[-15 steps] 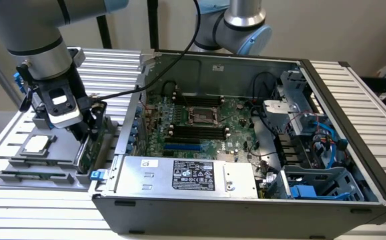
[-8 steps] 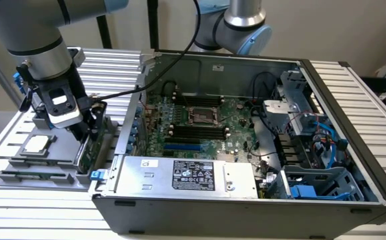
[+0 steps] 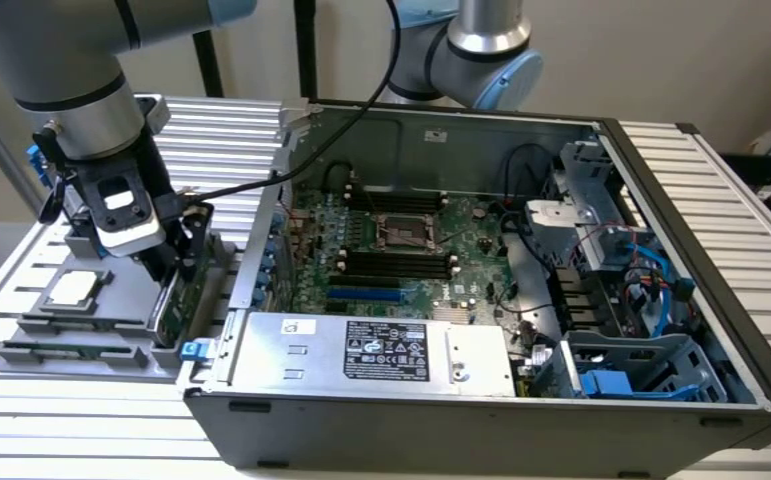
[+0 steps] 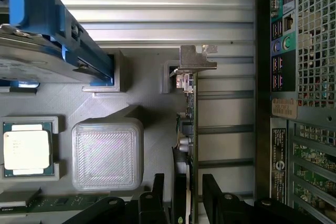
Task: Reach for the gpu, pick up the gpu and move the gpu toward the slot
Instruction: 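Pick up the gpu and move the gpu toward the slot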
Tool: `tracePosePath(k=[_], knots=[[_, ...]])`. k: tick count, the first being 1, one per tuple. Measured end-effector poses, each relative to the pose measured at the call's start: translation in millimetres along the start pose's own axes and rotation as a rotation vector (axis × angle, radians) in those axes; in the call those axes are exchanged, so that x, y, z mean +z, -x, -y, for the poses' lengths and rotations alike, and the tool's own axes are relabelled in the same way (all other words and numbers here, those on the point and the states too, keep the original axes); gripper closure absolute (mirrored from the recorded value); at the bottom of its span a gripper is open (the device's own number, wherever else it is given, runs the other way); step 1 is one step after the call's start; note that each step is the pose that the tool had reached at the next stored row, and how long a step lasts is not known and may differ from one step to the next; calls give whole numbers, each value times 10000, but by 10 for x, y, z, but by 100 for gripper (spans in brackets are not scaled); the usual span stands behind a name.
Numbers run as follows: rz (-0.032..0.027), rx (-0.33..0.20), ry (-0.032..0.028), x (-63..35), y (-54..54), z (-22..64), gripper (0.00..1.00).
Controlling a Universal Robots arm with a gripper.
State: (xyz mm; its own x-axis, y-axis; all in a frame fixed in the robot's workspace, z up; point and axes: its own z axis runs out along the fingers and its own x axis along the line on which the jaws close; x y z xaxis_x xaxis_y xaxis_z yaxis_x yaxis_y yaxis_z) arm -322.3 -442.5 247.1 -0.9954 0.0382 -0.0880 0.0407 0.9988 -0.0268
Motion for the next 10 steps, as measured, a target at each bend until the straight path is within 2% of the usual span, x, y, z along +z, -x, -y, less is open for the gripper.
tracePosePath(k=[10], knots=[[0, 0, 0, 0, 0, 0, 58]])
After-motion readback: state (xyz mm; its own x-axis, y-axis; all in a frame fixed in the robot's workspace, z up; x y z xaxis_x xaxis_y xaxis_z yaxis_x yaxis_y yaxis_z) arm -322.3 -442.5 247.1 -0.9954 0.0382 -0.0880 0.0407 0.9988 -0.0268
